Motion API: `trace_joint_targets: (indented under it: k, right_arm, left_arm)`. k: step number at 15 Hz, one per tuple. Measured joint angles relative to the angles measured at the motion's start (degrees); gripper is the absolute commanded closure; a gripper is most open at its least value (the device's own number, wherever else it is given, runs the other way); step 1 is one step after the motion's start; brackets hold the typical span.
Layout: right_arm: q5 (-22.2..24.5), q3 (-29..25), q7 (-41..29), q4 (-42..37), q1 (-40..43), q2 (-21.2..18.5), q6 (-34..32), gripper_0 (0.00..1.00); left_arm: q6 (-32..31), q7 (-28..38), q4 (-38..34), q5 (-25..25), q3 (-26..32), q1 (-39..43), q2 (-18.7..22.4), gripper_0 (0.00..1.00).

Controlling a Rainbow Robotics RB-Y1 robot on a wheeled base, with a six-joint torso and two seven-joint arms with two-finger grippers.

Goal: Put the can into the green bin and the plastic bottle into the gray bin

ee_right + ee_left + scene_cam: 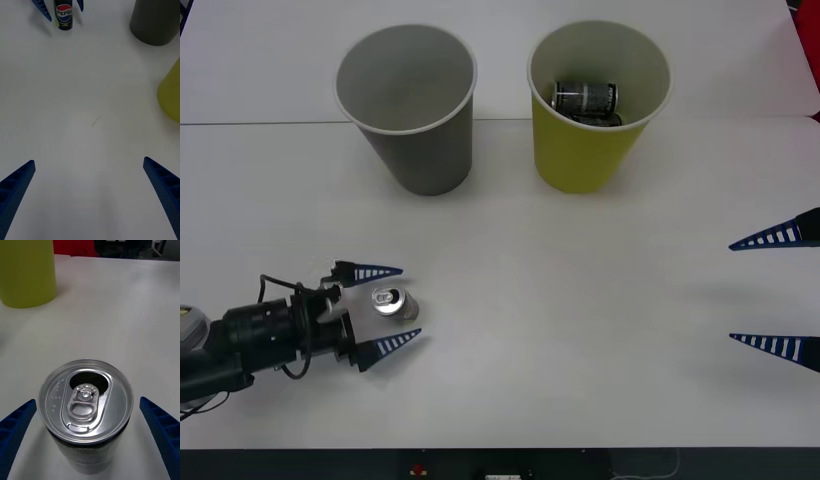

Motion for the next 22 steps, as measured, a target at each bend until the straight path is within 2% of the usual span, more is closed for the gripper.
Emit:
trace_joint_targets:
  k: [1,14,18,22]
  right_arm:
    - [0.0,0.0,0.0,0.0,0.0,0.0,0.0,0.00]
    - [0.0,0.0,0.0,0.0,0.0,0.0,0.0,0.00]
    - [0.0,0.0,0.0,0.0,0.0,0.0,0.0,0.00]
    - [0.0,0.0,0.0,0.0,0.0,0.0,0.0,0.00]
  left_arm:
    - [0.1,0.0,0.0,0.0,0.0,-0.1,-0.1,1.00]
    - [-0.8,3.0,-1.2,-0.2,0.0,0.0,0.9,1.00]
    - [-2.3,13.2,-5.5,-2.4,0.4,0.1,2.6,1.00]
    - [-3.1,26.6,-12.7,-10.3,4.6,0.3,2.7,1.00]
